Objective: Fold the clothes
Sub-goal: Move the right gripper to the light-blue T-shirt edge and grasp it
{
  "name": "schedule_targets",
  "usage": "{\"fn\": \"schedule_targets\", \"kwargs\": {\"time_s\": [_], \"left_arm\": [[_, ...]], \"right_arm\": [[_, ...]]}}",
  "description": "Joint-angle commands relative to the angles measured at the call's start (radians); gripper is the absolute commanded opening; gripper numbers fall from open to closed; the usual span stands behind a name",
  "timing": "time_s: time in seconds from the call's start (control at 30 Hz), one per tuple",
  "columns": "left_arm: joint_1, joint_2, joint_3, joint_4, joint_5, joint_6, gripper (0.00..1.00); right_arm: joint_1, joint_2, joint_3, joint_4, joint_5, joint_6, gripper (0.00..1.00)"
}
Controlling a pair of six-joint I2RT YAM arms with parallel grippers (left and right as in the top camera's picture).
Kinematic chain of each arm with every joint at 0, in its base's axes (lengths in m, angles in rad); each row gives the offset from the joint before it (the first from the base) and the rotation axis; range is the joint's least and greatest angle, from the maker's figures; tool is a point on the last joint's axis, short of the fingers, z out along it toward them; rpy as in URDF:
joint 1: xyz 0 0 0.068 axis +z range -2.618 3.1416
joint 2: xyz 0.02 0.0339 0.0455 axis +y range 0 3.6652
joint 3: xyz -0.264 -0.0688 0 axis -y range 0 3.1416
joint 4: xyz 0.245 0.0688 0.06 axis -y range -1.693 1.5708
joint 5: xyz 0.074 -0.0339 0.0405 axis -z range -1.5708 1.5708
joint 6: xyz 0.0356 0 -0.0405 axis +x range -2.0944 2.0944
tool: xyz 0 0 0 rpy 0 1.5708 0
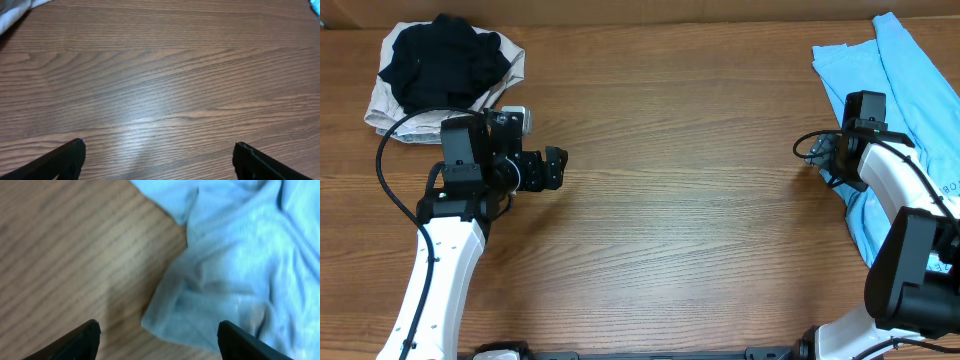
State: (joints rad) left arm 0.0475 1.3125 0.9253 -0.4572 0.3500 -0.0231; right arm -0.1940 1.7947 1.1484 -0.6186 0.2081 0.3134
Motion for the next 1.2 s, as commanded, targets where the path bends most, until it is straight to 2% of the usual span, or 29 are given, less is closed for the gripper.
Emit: {"fn": "schedule_targets", "kwargs": {"time_s": [0.0, 0.2, 0.33, 0.5, 0.63, 0.77, 0.83, 0.97, 1.17], "left_arm": [[0.005, 0.008, 0.024, 0.004, -0.023, 0.001, 0.95], [0.005, 0.008, 0.024, 0.005, -0.026, 0.001, 0.93], [0.004, 0.008, 0.024, 0.005, -0.040, 0.000, 0.87], [0.004, 0.008, 0.024, 0.005, -0.047, 0.000, 0.87], [0.004, 0.008, 0.024, 0.005, -0.047, 0.000, 0.80], [0.004, 0.008, 0.024, 0.006, -0.047, 0.000, 0.77], [0.004, 0.008, 0.024, 0.006, -0.046, 0.000, 0.73], [0.005, 0.008, 0.024, 0.010, -0.047, 0.000, 0.64], [0.005, 0.008, 0.024, 0.025, -0.047, 0.000, 0.58]], "right_arm": [[0.001, 0.002, -0.031, 0.039, 0.029, -0.007, 0.77], [0.001, 0.002, -0.075, 0.080, 0.029, -0.006, 0.70], [0.001, 0.002, -0.106, 0.103, 0.027, -0.006, 0.68], [0.001, 0.002, -0.140, 0.140, 0.027, -0.006, 0.65], [0.001, 0.002, -0.185, 0.187, 0.027, -0.006, 0.64], [0.001, 0.002, -0.209, 0.206, 0.027, -0.006, 0.58], [0.001, 0.002, -0.212, 0.214, 0.027, -0.006, 0.54], [0.001, 0.002, -0.212, 0.224, 0.027, -0.006, 0.36], [0.002, 0.002, -0.212, 0.252, 0.027, -0.006, 0.16]]}}
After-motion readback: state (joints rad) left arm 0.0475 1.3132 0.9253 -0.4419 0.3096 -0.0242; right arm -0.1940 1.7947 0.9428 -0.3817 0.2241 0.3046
